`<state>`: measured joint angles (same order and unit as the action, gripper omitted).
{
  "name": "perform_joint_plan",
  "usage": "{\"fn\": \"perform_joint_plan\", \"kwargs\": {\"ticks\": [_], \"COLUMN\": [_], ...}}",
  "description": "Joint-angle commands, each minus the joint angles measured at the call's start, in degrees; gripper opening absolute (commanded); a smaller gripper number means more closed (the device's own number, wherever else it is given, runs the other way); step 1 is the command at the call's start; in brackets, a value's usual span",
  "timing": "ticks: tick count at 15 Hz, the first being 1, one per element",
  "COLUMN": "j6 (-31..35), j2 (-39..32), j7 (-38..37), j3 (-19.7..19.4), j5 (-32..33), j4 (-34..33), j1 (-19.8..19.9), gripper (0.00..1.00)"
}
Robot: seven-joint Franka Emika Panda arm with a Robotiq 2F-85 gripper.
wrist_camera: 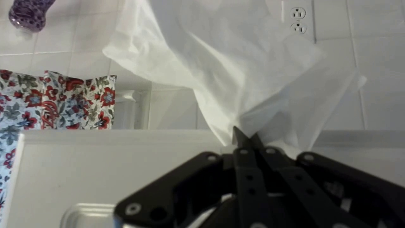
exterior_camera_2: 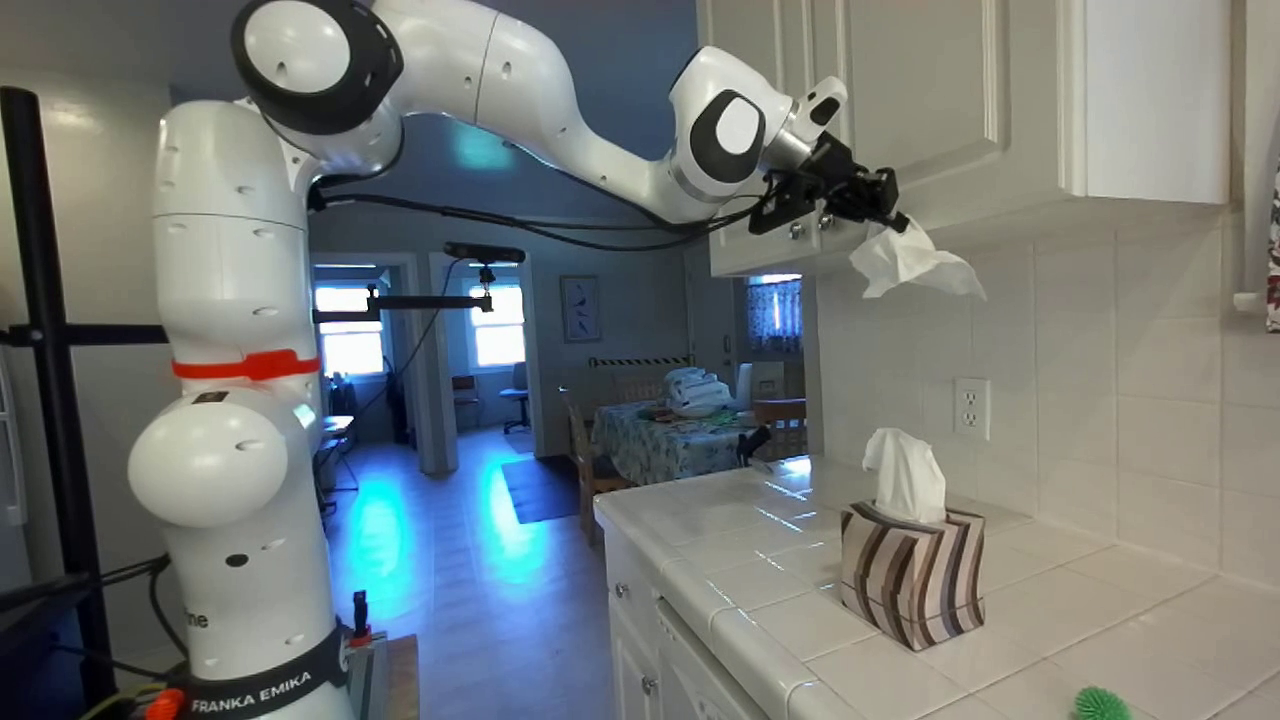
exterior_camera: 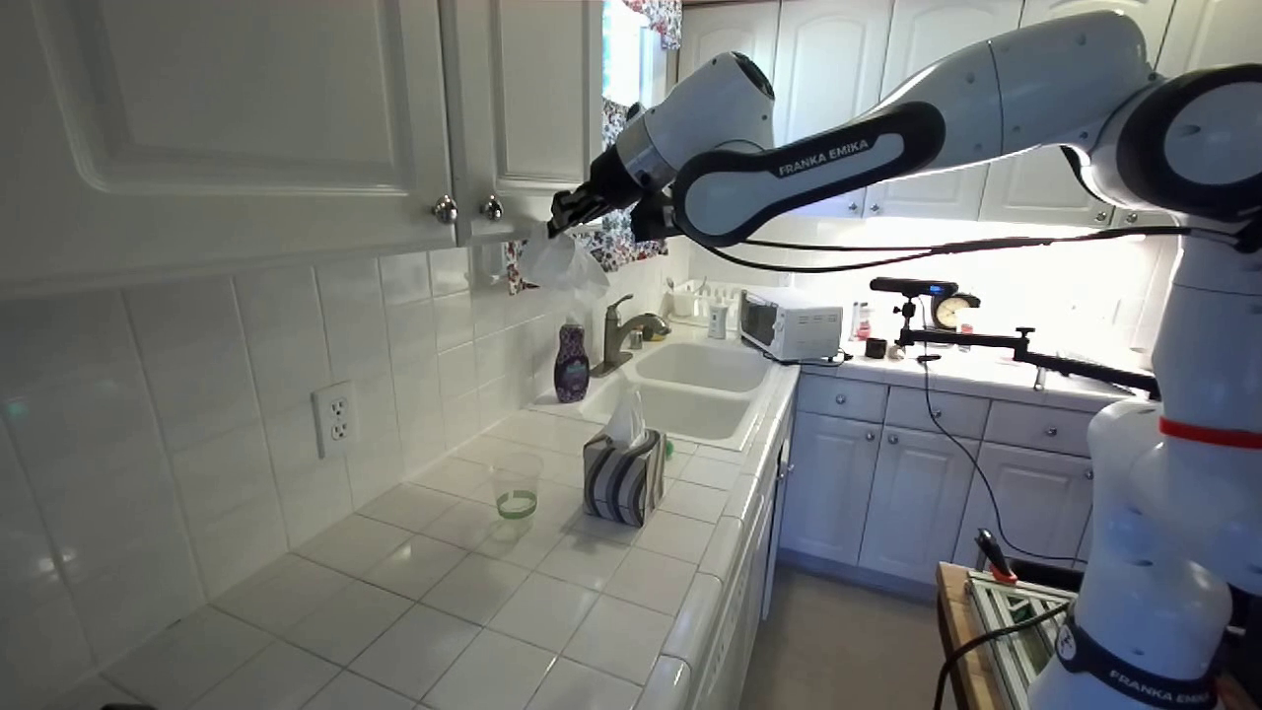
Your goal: Use the napkin to wipe the cabinet door on the right
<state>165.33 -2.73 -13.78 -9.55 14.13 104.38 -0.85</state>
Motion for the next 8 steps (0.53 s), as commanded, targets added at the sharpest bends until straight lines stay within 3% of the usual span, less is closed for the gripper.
{"fn": "perform_joint_plan", "kwargs": {"ticks": [1,8], "j6": [1.8,2.2], "j2": [-3.2,-2.2], "j7": [0.1,-0.6], "j3": [1.2,0.8], "j5": [1.2,2.2], "j4": [-3.2,-2.4], "j1": [-1.3,-0.9], "gripper": [0.0,0.0]}}
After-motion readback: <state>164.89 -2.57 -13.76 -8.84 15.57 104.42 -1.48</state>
